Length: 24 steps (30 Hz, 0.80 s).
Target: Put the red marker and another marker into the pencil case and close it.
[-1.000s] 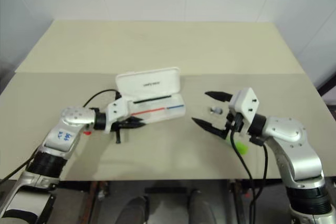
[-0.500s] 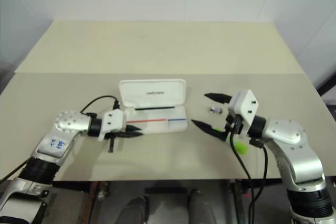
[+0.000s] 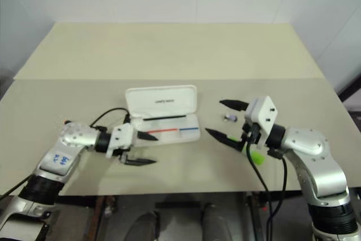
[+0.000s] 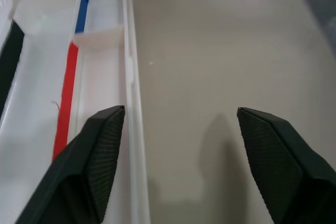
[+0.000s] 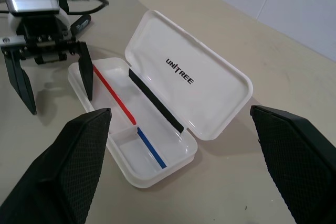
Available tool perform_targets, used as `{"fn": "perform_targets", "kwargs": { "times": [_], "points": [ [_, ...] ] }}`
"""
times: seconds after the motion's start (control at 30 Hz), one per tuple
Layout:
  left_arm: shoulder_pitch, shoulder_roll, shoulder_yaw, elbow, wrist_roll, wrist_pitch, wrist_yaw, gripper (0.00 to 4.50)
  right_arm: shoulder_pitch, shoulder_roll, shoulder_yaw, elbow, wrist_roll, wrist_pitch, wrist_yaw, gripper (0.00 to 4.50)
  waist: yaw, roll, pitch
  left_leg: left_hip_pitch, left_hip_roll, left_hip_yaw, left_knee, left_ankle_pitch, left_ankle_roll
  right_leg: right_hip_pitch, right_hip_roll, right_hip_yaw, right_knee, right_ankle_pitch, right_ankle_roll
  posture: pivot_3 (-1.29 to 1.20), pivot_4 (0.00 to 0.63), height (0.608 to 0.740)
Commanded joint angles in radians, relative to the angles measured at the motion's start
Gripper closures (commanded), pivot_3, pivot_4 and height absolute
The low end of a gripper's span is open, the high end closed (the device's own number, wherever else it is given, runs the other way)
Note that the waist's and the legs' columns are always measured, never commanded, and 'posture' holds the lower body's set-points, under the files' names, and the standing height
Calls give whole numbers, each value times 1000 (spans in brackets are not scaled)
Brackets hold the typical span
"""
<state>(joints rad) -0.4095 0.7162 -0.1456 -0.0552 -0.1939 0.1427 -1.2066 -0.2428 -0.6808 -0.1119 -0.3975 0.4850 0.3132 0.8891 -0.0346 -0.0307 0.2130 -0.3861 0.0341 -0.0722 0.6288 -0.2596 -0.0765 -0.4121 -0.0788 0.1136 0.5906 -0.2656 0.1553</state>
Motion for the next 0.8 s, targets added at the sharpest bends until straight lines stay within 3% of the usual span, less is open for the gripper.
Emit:
{"fn": "perform_targets", "kwargs": {
  "times": [0.03,0.2,0.37,0.53,0.8],
  "points": [
    [18,36,87,-100,-79,60,11,1064,-17,9,4,-20,15,0,-5,0,1,0,0,0,0,0,0,0,0,0,0,0,0,0,0,0,150,740],
    [132,52,246,-272,-237,193,77,20,-30,25,23,12,9,-13,3,0,-3,0,0,0,0,0,0,0,0,0,0,0,0,-1,-1,0,150,740],
    [245,-115,423,-428,-311,272,399,20,-58,39,43,50,2,-29,23,0,1,0,0,0,0,0,1,0,0,0,0,0,0,0,0,0,150,740],
    [363,-221,486,-578,-316,341,622,20,-75,47,54,73,2,-35,34,0,2,0,0,1,0,0,2,0,0,1,0,0,0,1,2,0,150,740],
    [393,-464,515,-729,-144,571,1176,20,-113,68,77,113,-9,-39,61,0,4,-1,0,1,0,-1,4,1,0,2,0,0,0,1,1,0,150,740]
  ]
}}
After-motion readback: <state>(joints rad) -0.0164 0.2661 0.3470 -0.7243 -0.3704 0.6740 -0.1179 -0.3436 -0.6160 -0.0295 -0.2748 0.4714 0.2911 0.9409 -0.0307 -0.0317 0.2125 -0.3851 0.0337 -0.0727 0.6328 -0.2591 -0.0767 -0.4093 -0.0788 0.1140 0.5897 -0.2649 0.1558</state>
